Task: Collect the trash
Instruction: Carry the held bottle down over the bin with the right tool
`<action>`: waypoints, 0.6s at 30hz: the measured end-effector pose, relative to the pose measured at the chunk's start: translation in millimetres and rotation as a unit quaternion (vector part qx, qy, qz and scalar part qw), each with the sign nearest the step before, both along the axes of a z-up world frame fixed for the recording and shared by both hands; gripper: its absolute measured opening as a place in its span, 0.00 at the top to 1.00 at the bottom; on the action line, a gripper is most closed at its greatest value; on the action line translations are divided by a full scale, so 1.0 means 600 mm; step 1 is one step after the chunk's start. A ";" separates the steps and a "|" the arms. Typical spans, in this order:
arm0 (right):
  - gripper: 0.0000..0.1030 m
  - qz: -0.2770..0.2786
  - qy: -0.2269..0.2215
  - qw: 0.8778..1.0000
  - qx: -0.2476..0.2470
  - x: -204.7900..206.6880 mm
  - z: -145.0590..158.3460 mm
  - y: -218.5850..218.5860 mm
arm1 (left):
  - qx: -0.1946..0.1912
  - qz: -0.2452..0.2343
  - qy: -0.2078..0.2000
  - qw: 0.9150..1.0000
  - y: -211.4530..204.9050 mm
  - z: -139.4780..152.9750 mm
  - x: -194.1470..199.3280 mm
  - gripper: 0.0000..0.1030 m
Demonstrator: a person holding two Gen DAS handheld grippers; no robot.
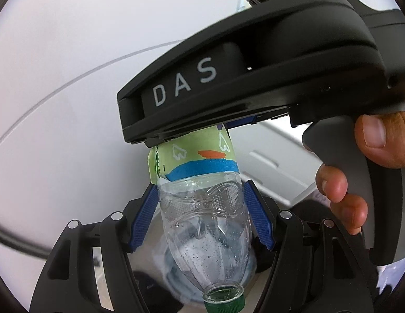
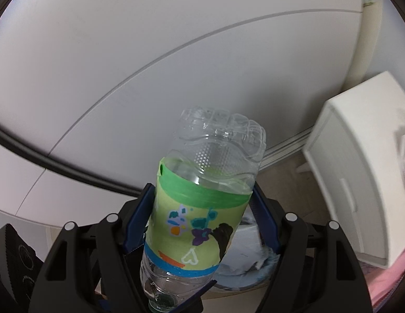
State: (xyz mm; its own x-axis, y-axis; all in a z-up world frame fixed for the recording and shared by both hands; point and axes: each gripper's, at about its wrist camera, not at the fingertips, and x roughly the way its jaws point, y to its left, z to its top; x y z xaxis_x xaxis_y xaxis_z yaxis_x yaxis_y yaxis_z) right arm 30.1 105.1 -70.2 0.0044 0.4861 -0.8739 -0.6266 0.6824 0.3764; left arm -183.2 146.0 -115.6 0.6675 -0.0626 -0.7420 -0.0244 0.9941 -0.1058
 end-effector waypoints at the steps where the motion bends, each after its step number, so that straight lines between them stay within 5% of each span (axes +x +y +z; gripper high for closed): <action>1: 0.33 0.004 0.004 1.000 -0.002 -0.004 -0.012 0.007 | -0.002 0.004 0.005 1.000 -0.002 -0.009 -0.004 0.37; 10: 0.33 0.033 0.035 0.998 -0.033 -0.047 -0.108 0.058 | -0.022 0.023 0.046 0.998 0.024 -0.086 -0.039 0.37; 18: 0.33 0.036 0.070 0.995 -0.059 -0.049 -0.208 0.051 | -0.034 0.015 0.091 0.995 0.008 -0.144 0.028 0.38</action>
State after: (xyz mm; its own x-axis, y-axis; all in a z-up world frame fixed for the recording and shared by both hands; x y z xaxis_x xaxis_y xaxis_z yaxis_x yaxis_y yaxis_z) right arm 1.0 135.5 -195.0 -0.1536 0.3751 -0.9142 -0.6228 0.6815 0.3843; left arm -166.2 150.9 -202.2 0.5243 -0.0993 -0.8457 -0.0790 0.9832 -0.1644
